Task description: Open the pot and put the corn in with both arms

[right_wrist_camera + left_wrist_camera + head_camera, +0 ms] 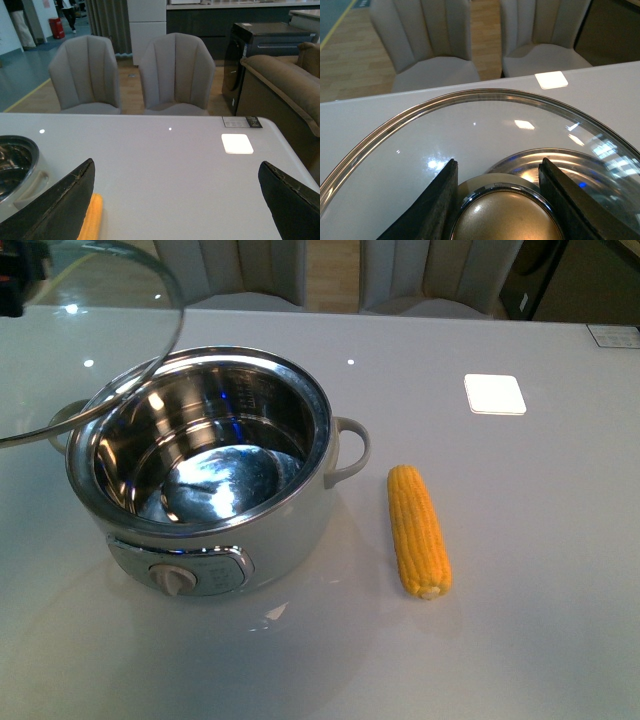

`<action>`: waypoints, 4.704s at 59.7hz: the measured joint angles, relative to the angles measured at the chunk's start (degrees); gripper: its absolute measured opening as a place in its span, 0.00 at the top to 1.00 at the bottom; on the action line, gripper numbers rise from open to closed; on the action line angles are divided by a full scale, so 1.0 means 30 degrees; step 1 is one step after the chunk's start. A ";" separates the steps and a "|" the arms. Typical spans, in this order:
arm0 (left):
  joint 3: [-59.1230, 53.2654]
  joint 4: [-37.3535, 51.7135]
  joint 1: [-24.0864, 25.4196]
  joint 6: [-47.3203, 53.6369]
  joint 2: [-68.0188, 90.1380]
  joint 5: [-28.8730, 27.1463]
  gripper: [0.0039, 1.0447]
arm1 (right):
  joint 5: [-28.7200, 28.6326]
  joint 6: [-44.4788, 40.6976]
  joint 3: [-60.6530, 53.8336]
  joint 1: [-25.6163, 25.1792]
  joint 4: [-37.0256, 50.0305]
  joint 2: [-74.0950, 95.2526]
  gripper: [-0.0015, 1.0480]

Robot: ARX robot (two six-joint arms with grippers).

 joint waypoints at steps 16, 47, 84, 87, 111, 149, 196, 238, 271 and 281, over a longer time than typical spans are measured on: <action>-0.0525 0.0000 0.3949 0.0590 -0.0080 0.0947 0.60 | 0.0000 0.0000 0.0000 0.0000 0.0000 0.0000 0.08; -0.0517 0.2543 0.8007 0.0794 0.3155 0.1829 0.60 | 0.0000 0.0000 0.0000 0.0000 0.0000 0.0000 0.08; 0.2047 0.6244 0.9508 0.1122 1.0178 0.3133 0.60 | 0.0000 0.0000 0.0000 0.0000 0.0000 0.0000 0.08; 0.2280 0.6506 0.9537 0.1188 1.0630 0.3286 0.60 | 0.0000 0.0000 0.0000 0.0000 0.0000 0.0000 0.08; 0.3716 0.7934 0.9435 0.2011 1.4134 0.4124 0.60 | 0.0007 0.0000 0.0000 0.0000 0.0000 0.0000 0.08; 0.5173 0.8903 0.9391 0.2076 1.6524 0.4889 0.60 | 0.0000 0.0000 0.0000 0.0000 0.0000 0.0000 0.08; 0.5676 1.0535 0.9377 0.1574 1.7952 0.5333 0.60 | 0.0000 0.0000 0.0000 0.0000 0.0000 0.0000 0.08; 0.2310 1.1125 0.9500 0.1953 1.2597 0.5384 0.06 | 0.0000 0.0000 0.0000 0.0000 0.0000 0.0000 0.08; -0.6965 0.8532 0.8575 0.0430 -0.2412 0.5974 0.06 | 0.0000 0.0000 0.0000 0.0000 0.0000 0.0000 0.08; -0.8772 0.6062 0.7817 -0.0036 -0.7198 0.5304 0.06 | 0.0000 0.0000 0.0000 0.0000 0.0000 0.0000 0.08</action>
